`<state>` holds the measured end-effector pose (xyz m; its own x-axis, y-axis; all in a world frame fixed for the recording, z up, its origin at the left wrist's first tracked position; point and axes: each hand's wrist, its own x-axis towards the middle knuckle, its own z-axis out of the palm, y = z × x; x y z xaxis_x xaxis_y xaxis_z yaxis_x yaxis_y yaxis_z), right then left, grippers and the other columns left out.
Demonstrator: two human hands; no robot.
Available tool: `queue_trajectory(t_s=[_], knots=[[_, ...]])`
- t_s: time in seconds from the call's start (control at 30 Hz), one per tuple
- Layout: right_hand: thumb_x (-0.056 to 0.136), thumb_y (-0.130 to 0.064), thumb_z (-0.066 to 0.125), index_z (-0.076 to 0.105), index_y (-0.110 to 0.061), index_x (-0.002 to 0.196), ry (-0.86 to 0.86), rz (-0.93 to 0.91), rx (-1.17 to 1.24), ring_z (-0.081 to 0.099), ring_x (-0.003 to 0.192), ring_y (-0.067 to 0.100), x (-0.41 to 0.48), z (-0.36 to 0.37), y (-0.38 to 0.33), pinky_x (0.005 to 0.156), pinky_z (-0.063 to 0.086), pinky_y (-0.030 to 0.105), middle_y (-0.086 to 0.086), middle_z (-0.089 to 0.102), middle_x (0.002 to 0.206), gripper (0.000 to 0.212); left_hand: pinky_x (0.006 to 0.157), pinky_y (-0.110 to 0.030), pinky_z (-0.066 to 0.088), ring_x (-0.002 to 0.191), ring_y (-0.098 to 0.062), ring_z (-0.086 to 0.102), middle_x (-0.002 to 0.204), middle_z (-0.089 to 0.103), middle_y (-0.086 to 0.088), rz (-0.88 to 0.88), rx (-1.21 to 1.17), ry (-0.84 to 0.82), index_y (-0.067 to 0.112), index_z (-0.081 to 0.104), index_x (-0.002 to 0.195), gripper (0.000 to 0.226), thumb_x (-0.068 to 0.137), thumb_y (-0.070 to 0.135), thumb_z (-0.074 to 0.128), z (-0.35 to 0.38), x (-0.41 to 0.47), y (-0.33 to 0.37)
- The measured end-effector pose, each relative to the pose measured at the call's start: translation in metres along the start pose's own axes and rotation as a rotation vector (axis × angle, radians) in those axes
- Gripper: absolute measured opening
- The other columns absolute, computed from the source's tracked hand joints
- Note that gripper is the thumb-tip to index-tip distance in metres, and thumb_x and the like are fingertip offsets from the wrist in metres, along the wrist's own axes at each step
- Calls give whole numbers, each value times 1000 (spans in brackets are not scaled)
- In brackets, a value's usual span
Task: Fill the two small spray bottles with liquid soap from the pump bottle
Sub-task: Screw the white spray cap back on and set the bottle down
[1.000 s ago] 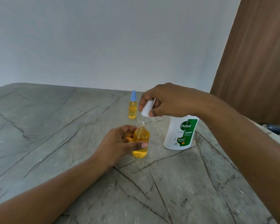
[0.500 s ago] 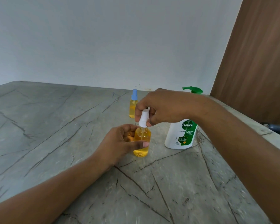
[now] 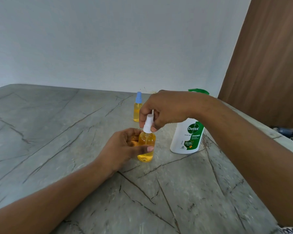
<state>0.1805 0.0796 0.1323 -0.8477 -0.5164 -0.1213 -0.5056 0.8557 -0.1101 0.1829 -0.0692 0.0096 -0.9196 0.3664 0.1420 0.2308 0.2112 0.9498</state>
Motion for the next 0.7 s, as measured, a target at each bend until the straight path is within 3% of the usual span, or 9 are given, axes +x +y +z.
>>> queue_trajectory(t_s=[0.07,0.13,0.23,0.33,0.4,0.5,0.6,0.7], knots=[[84,-24,70,68,-18,102,1,35,16,67,72,7,3,0,1,69,54,21,-8,69,83,20,84,-29,53,83,-10,69,91,73,5,0,-6,4,22,64,101,53,53,39,75,0,0,0],[85,-34,67,68,-13,87,7,88,25,67,61,6,5,2,0,66,56,20,-2,70,72,21,82,-28,53,83,-10,69,91,73,4,1,-18,3,20,64,101,52,53,38,76,-1,0,0],[86,-54,58,64,-12,67,74,191,-57,61,46,7,7,9,-5,56,53,19,0,66,57,47,84,-30,52,86,-13,69,93,73,3,15,-37,-7,17,65,105,56,54,37,77,0,0,-1],[79,-71,49,66,-13,70,227,228,-147,64,52,8,5,12,-3,59,48,19,1,68,61,61,85,-32,53,86,-14,69,93,73,2,18,-40,-10,18,64,105,57,53,37,77,0,0,-1],[78,-64,58,66,-18,89,240,185,-26,65,62,7,-1,9,3,60,49,19,-3,69,80,48,84,-33,54,85,-15,69,92,73,1,22,-50,-17,18,65,104,53,55,36,77,0,0,-2],[83,-32,70,60,-26,112,86,45,129,60,71,-1,-7,6,13,60,50,15,-11,61,106,31,83,-32,54,84,-14,69,92,73,2,19,-47,-18,20,65,102,50,55,35,77,-1,0,-2],[84,-21,70,62,-22,105,63,12,134,63,69,-1,-4,11,16,59,52,15,-6,67,97,23,81,-28,55,85,-16,69,91,73,2,14,-59,-9,20,66,99,48,55,33,78,0,1,-1],[83,-40,69,65,-16,87,118,86,41,66,60,8,0,15,9,56,51,20,-1,69,72,25,82,-32,55,87,-20,69,91,73,-2,18,-74,-4,16,67,101,49,56,30,79,0,2,-3]])
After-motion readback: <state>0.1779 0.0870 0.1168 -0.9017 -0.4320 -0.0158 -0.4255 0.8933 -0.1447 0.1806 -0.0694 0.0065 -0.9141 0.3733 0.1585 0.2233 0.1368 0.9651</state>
